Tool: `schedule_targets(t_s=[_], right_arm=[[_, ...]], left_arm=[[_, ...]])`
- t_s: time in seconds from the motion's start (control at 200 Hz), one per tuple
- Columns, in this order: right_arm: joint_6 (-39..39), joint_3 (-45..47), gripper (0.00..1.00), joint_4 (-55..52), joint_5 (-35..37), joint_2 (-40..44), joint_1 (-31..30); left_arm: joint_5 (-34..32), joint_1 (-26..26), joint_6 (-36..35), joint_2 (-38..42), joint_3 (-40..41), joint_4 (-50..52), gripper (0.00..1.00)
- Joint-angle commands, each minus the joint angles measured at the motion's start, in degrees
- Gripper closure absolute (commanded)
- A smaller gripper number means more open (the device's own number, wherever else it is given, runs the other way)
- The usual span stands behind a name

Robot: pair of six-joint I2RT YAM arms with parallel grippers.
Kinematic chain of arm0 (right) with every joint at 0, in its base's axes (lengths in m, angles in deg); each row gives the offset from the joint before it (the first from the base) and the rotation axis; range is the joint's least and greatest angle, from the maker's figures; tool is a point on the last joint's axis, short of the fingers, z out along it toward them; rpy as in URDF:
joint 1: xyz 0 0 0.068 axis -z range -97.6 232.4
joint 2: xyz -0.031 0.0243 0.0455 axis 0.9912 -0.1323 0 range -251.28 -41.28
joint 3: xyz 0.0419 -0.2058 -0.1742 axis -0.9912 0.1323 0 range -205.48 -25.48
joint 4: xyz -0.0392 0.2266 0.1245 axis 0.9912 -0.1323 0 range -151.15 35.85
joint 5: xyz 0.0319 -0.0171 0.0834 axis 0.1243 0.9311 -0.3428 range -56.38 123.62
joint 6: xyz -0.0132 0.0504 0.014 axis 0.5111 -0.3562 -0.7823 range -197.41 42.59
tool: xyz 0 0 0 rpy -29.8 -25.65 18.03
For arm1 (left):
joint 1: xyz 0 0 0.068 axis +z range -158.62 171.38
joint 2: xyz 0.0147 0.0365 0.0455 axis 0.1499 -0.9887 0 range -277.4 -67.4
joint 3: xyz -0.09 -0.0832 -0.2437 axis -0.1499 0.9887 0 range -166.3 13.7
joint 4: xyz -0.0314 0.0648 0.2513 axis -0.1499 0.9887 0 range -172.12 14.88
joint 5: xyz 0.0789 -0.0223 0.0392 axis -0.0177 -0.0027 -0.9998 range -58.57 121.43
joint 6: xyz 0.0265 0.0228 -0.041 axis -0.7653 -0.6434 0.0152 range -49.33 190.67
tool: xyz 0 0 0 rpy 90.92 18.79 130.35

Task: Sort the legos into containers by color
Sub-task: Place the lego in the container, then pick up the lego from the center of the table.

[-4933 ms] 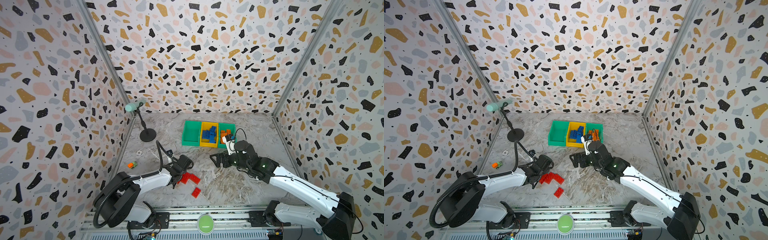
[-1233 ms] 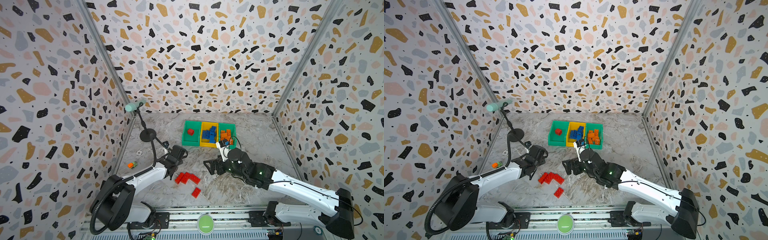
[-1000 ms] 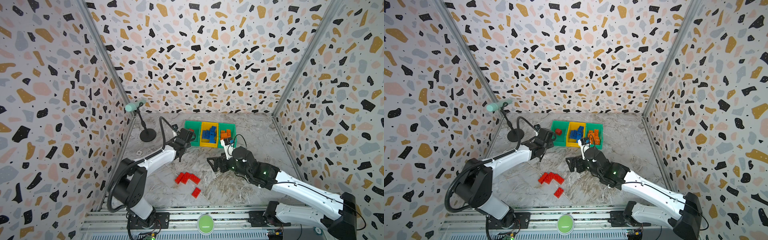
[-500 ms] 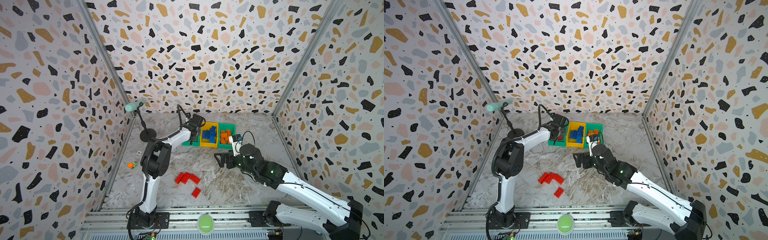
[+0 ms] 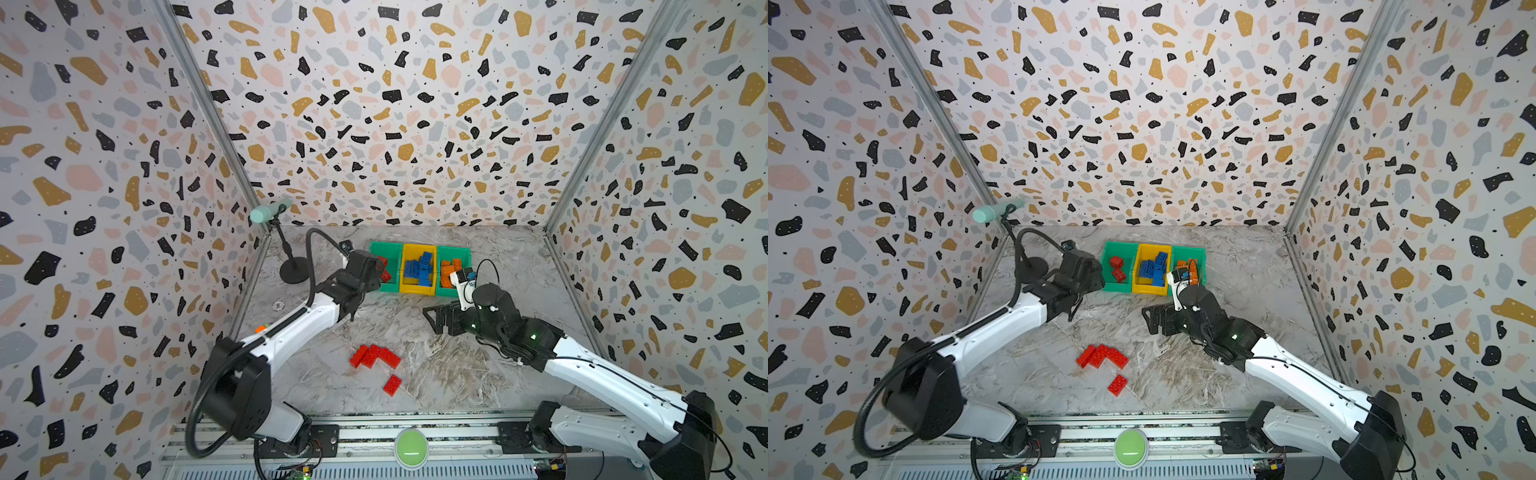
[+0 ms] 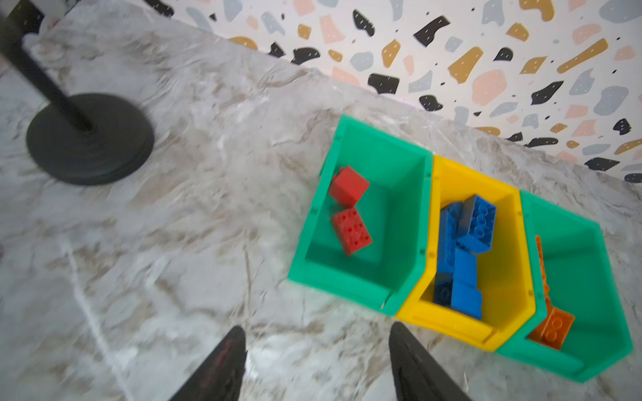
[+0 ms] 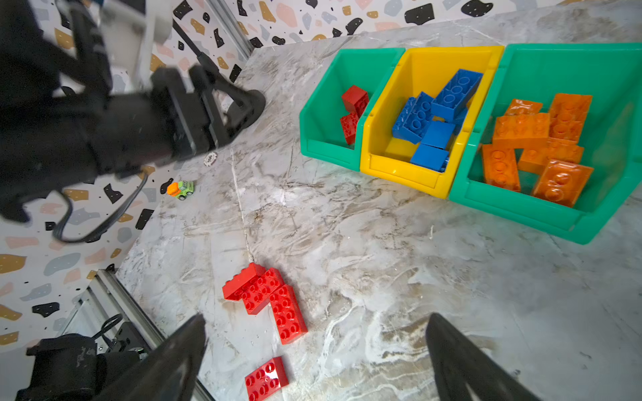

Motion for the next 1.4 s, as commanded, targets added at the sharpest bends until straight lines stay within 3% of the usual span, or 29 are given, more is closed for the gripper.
schedule_targets(t_s=[0.0,0.195,0.511,0.871,1.136,1.396], right_arm=[[0.0,0.0,0.01,2.7,-2.8,-1.5,-0.3],[-0.3,-1.6,0.01,4.4,-4.0,-6.1,-3.8],[-0.7,-7.4,0.01,0.4,1.2,-10.1,-10.4],[-1.9,-6.7,0.01,-0.5,2.0,-8.5,-10.8],[-1.0,-7.1,0.01,-1.4,3.0,-8.0,-10.8],[-1.0,-6.3,0.01,-1.2,3.5,-7.7,-10.7]], left_arm=[[-0.2,-2.5,4.7,6.2,12.0,-0.7,0.35],[2.1,-7.7,7.5,20.9,29.0,-1.1,0.36],[3.5,-9.5,11.2,36.3,39.7,-0.8,0.37],[6.4,-11.6,7.2,27.7,37.8,-4.3,0.38],[3.9,-13.7,6.3,21.4,35.6,-5.0,0.38],[-2.7,-13.7,7.5,19.2,34.2,-0.4,0.42]])
